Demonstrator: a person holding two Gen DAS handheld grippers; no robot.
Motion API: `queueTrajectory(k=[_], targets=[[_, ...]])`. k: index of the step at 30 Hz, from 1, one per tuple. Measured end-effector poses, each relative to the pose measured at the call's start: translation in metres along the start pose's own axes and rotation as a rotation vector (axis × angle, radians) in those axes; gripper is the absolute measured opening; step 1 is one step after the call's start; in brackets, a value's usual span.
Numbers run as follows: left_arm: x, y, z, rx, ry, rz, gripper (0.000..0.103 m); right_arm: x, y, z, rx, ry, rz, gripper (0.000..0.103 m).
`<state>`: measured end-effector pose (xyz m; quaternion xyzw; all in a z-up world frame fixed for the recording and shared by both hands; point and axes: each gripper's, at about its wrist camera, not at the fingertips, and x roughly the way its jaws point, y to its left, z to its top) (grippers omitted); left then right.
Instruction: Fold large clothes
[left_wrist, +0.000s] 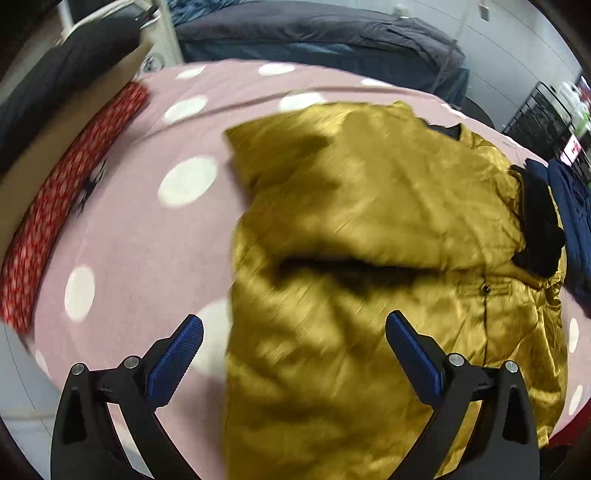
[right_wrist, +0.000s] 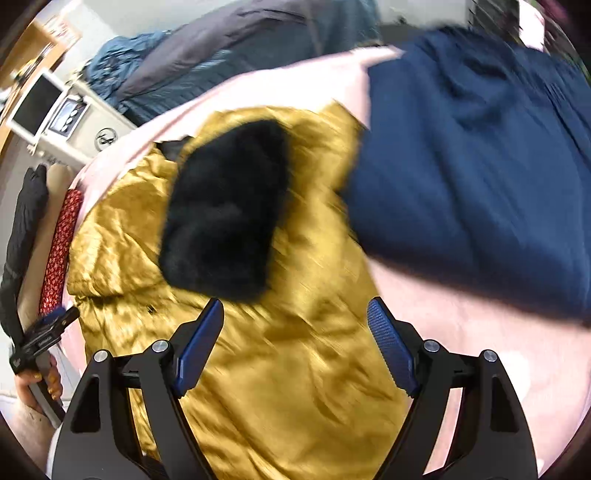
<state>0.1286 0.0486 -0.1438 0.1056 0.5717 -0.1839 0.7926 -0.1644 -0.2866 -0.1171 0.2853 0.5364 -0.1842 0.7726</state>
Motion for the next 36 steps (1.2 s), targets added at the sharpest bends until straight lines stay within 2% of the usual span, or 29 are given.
queueTrajectory(k=[4, 8, 11, 16, 23, 27, 30, 32, 33, 34, 35, 36], targets=[[0.005, 0.046, -0.037, -0.106, 0.086, 0.003, 0.097, 0.002, -0.035, -0.023, 0.061, 0.062, 0.037, 0.08], [0.013, 0.069, -0.071, -0.146, 0.155, -0.025, 0.096, 0.01, -0.061, -0.054, 0.099, 0.15, 0.073, 0.08], [0.019, 0.068, -0.094, -0.129, 0.2, -0.073, 0.096, 0.017, -0.073, -0.077, 0.124, 0.223, 0.111, 0.08], [0.028, 0.061, -0.129, -0.095, 0.271, -0.147, 0.096, 0.013, -0.075, -0.107, 0.1, 0.261, 0.149, 0.08], [0.028, 0.063, -0.154, -0.062, 0.315, -0.252, 0.092, 0.004, -0.077, -0.148, 0.109, 0.341, 0.229, 0.08], [0.027, 0.062, -0.171, -0.035, 0.336, -0.279, 0.088, 0.005, -0.074, -0.172, 0.095, 0.395, 0.248, 0.08], [0.029, 0.059, -0.184, -0.016, 0.368, -0.31, 0.075, 0.005, -0.071, -0.186, 0.076, 0.411, 0.247, 0.08], [0.029, 0.056, -0.195, -0.005, 0.379, -0.325, 0.061, 0.005, -0.068, -0.192, 0.07, 0.419, 0.251, 0.08], [0.028, 0.053, -0.199, -0.003, 0.377, -0.326, 0.059, 0.005, -0.066, -0.194, 0.062, 0.421, 0.249, 0.08], [0.025, 0.048, -0.205, -0.002, 0.37, -0.322, 0.052, 0.004, -0.065, -0.195, 0.052, 0.421, 0.243, 0.077], [0.022, 0.046, -0.206, 0.002, 0.366, -0.326, 0.04, 0.005, -0.059, -0.196, 0.031, 0.422, 0.227, 0.061], [0.019, 0.042, -0.204, 0.01, 0.362, -0.328, 0.033, 0.007, -0.053, -0.196, 0.01, 0.428, 0.213, 0.049]])
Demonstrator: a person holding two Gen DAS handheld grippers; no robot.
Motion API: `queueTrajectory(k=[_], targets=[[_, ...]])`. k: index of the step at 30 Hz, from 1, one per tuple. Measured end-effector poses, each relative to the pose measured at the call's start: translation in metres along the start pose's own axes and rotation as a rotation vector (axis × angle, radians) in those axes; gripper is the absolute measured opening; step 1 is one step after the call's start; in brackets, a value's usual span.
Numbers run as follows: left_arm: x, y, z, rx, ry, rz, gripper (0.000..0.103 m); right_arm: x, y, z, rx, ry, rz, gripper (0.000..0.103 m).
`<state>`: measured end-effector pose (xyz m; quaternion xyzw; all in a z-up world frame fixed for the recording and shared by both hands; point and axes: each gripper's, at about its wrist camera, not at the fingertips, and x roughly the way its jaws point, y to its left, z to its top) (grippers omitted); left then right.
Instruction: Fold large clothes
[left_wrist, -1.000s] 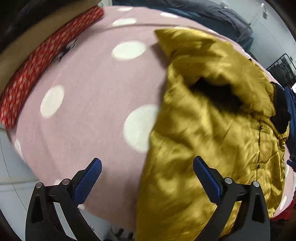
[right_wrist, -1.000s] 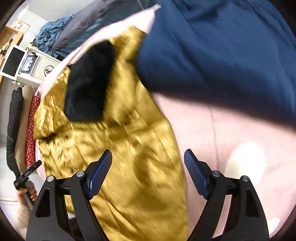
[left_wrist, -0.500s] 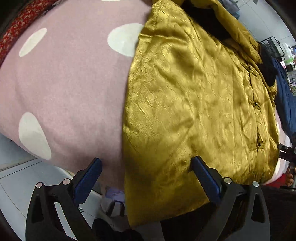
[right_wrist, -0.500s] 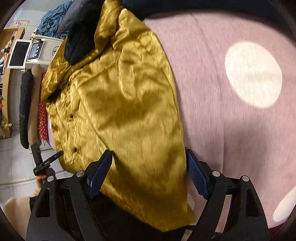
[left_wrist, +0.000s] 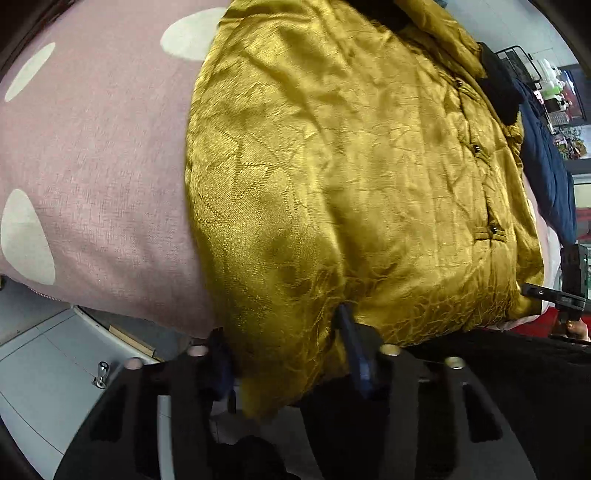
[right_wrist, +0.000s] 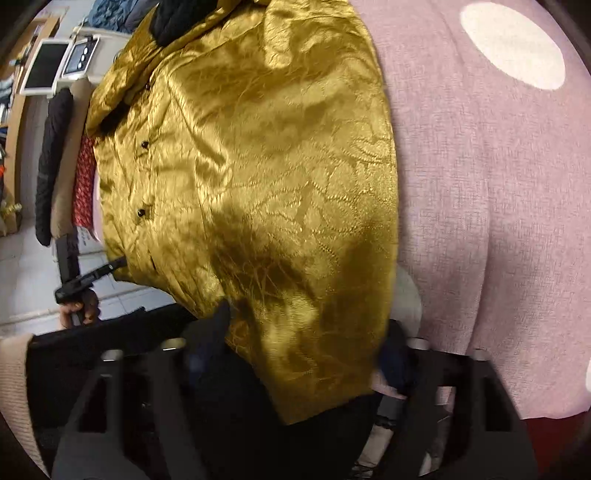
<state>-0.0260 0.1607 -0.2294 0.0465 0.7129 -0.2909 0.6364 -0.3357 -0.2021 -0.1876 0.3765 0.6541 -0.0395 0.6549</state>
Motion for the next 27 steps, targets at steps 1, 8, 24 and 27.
queueTrajectory(k=[1, 8, 24, 27], targets=[[-0.005, -0.005, -0.001, 0.012, -0.008, -0.014, 0.018, 0.001, 0.002, -0.001, -0.003, 0.004, 0.004, 0.03], [-0.042, -0.017, -0.011, 0.17, -0.012, -0.027, 0.013, -0.018, 0.031, -0.01, -0.129, 0.012, 0.028, 0.016], [-0.039, -0.026, -0.008, 0.073, 0.014, -0.003, 0.012, 0.007, 0.041, -0.008, -0.067, 0.075, 0.086, 0.015], [-0.052, -0.036, 0.0, 0.062, -0.042, 0.016, 0.013, 0.002, 0.055, -0.001, -0.1, 0.051, 0.071, 0.015]])
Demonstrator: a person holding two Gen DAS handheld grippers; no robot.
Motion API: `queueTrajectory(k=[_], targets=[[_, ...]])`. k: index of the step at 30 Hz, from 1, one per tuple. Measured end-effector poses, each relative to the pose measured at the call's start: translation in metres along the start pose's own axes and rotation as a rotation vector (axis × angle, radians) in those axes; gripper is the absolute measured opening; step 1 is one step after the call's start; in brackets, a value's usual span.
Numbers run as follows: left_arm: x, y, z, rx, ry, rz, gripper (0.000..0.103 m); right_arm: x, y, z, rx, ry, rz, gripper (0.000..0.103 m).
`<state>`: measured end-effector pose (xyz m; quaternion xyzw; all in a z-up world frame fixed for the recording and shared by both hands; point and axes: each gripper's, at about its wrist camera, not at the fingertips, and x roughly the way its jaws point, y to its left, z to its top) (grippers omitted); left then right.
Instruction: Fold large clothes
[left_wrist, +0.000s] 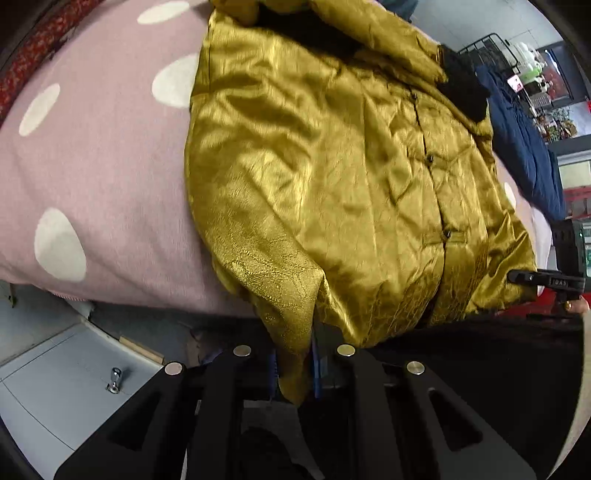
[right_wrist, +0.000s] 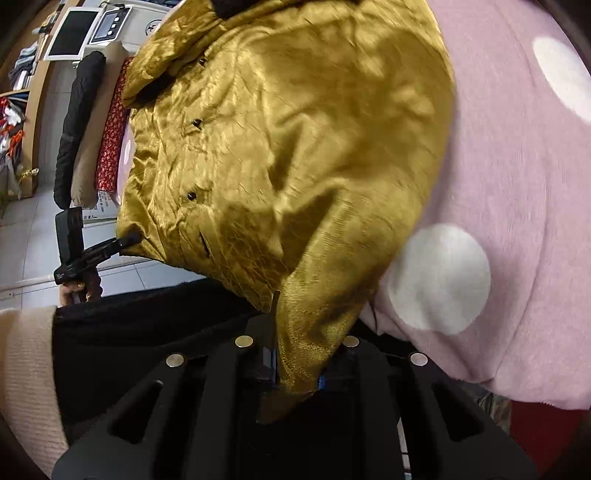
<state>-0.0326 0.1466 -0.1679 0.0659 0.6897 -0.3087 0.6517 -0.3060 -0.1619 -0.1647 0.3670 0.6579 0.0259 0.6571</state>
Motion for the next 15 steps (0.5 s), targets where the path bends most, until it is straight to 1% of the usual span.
queueTrajectory(k=[4, 6, 10, 15], targets=[[-0.018, -0.016, 0.016, 0.014, -0.089, 0.031, 0.013, -0.015, 0.02, 0.013, -0.06, -0.059, -0.008, 0.015], [-0.029, -0.02, 0.028, 0.001, -0.149, 0.011, 0.013, -0.024, 0.033, 0.023, -0.09, -0.102, -0.003, 0.015], [-0.049, -0.026, 0.059, -0.025, -0.235, -0.026, 0.013, -0.044, 0.055, 0.051, -0.116, -0.194, 0.025, 0.015], [-0.063, -0.03, 0.097, -0.008, -0.297, -0.001, 0.013, -0.068, 0.066, 0.084, -0.103, -0.294, 0.055, 0.015]])
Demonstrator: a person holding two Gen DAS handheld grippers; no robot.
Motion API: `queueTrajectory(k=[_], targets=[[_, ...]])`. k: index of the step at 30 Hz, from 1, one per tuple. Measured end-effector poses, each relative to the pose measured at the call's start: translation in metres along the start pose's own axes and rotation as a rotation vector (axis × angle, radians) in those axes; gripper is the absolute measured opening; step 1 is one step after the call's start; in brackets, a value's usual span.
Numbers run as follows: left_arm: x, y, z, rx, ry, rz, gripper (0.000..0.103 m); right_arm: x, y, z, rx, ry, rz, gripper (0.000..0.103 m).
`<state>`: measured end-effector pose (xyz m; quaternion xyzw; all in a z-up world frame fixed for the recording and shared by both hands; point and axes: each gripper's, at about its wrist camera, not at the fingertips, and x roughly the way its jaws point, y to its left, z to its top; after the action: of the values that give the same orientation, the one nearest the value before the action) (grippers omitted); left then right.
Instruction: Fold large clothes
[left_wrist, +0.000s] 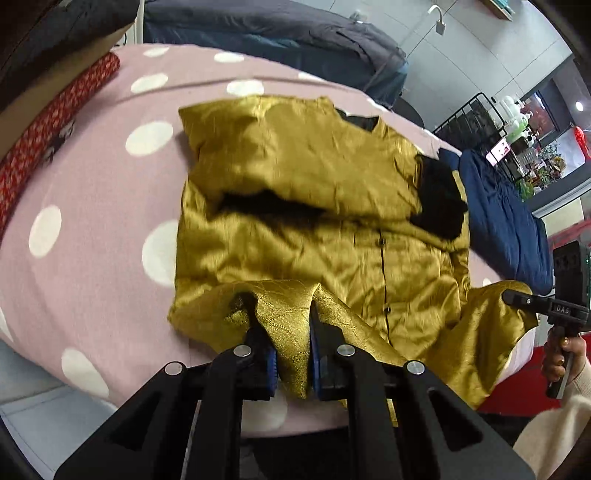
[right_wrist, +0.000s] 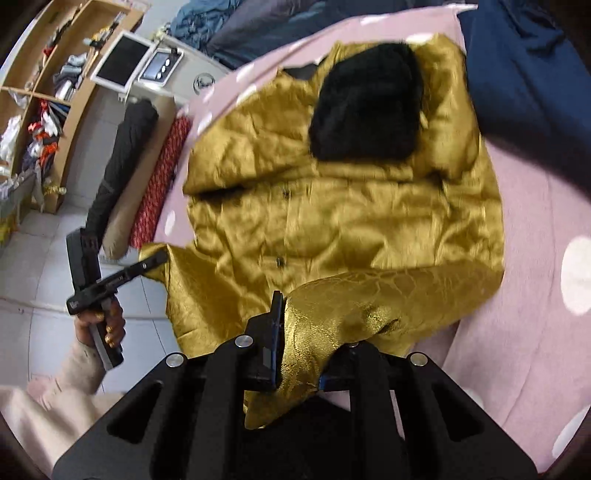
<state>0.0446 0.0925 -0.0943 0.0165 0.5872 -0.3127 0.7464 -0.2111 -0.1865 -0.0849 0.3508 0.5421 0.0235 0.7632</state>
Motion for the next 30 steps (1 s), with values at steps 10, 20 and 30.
queueTrajectory(k=[10, 20, 30], targets=[[-0.003, 0.041, 0.087, -0.082, -0.095, 0.099, 0.013, -0.039, -0.02, 0.089, 0.101, -0.175, -0.02, 0.015], [0.022, 0.057, 0.143, -0.186, -0.073, 0.105, 0.013, -0.049, -0.063, 0.158, 0.3, -0.258, 0.025, 0.015], [0.057, 0.065, 0.213, -0.258, -0.046, 0.067, 0.013, -0.028, -0.1, 0.213, 0.5, -0.267, 0.079, 0.015]])
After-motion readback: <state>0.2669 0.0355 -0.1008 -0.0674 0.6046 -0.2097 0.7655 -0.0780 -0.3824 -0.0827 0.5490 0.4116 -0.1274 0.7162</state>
